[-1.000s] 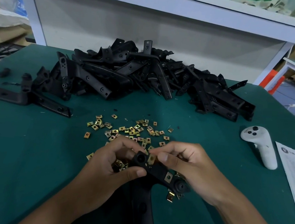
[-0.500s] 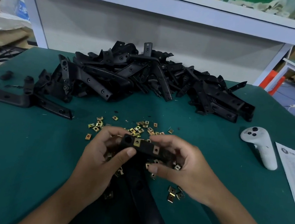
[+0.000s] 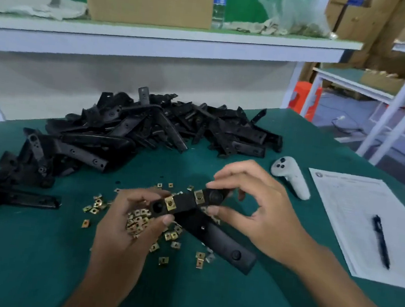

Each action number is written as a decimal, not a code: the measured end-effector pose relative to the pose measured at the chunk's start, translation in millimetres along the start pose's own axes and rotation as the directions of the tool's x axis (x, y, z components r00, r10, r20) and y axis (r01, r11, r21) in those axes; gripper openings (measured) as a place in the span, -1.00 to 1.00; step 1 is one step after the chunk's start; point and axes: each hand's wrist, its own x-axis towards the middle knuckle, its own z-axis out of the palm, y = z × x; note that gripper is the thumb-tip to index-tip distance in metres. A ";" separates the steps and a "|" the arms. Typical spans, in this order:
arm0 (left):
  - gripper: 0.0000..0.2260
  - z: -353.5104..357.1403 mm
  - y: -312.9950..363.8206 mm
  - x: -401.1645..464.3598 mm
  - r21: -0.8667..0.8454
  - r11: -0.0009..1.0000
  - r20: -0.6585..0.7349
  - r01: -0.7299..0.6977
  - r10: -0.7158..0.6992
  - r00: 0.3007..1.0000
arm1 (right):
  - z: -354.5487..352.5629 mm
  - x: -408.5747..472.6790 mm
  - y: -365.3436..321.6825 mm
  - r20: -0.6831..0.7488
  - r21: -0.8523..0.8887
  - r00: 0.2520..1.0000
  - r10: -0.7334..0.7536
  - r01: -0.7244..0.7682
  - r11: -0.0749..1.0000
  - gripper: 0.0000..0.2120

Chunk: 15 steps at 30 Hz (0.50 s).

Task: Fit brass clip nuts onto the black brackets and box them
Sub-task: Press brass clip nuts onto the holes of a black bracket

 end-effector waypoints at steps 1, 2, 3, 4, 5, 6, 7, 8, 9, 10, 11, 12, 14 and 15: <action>-0.79 8.6 9.2 2.7 -0.005 0.999 0.043 -0.042 0.042 0.998 | -16.4 -9.0 -5.8 -0.031 -0.042 1.000 0.004 -0.006 0.999 -0.75; -0.78 19.8 19.2 4.7 -0.006 0.996 0.090 -0.094 0.094 0.991 | -33.3 -20.7 -11.9 -0.061 -0.084 0.998 0.021 -0.026 0.996 -0.75; -0.77 33.0 29.7 6.5 -0.005 0.989 0.139 -0.149 0.148 0.979 | -50.9 -33.7 -18.1 -0.090 -0.126 0.995 0.046 -0.057 0.990 -0.75; -0.76 48.3 40.3 6.6 -0.007 0.980 0.188 -0.198 0.196 0.962 | -68.7 -48.7 -24.5 -0.126 -0.167 0.989 0.075 -0.096 0.981 -0.74; -0.76 66.3 50.3 5.0 -0.024 0.970 0.233 -0.243 0.242 0.942 | -87.4 -65.3 -31.4 -0.168 -0.206 0.980 0.105 -0.139 0.969 -0.73; -0.76 85.7 59.9 1.7 -0.054 0.959 0.274 -0.277 0.281 0.920 | -105.8 -82.6 -38.4 -0.210 -0.239 0.969 0.133 -0.183 0.954 -0.72; -0.77 105.7 69.1 -3.8 -0.093 0.952 0.315 -0.290 0.305 0.899 | -123.7 -101.5 -46.0 -0.249 -0.266 0.954 0.165 -0.231 0.936 -0.72; -0.77 126.2 78.6 -10.2 -0.130 0.946 0.352 -0.297 0.324 0.878 | -141.7 -120.8 -54.3 -0.285 -0.297 0.938 0.198 -0.283 0.912 -0.72; -0.77 147.0 88.2 -18.1 -0.162 0.936 0.381 -0.311 0.350 0.855 | -158.6 -140.4 -63.1 -0.315 -0.333 0.922 0.225 -0.330 0.883 -0.72; -0.77 166.4 97.0 -26.9 -0.200 0.922 0.406 -0.331 0.385 0.829 | -174.1 -160.5 -71.9 -0.347 -0.377 0.904 0.248 -0.377 0.846 -0.72; -0.77 185.4 105.4 -35.7 -0.246 0.906 0.427 -0.345 0.421 0.800 | -188.3 -179.8 -80.3 -0.374 -0.413 0.887 0.271 -0.421 0.808 -0.73; -0.77 202.9 113.4 -45.3 -0.291 0.893 0.451 -0.344 0.445 0.774 | -200.8 -198.4 -88.8 -0.398 -0.435 0.869 0.295 -0.461 0.773 -0.73; -0.76 234.1 128.6 -64.6 -0.355 0.875 0.496 -0.331 0.476 0.726 | -221.4 -229.0 -106.9 -0.454 -0.454 0.821 0.347 -0.548 0.702 -0.73; -0.75 247.5 134.5 -72.9 -0.377 0.869 0.520 -0.321 0.485 0.703 | -229.5 -242.4 -114.1 -0.478 -0.455 0.800 0.363 -0.579 0.676 -0.73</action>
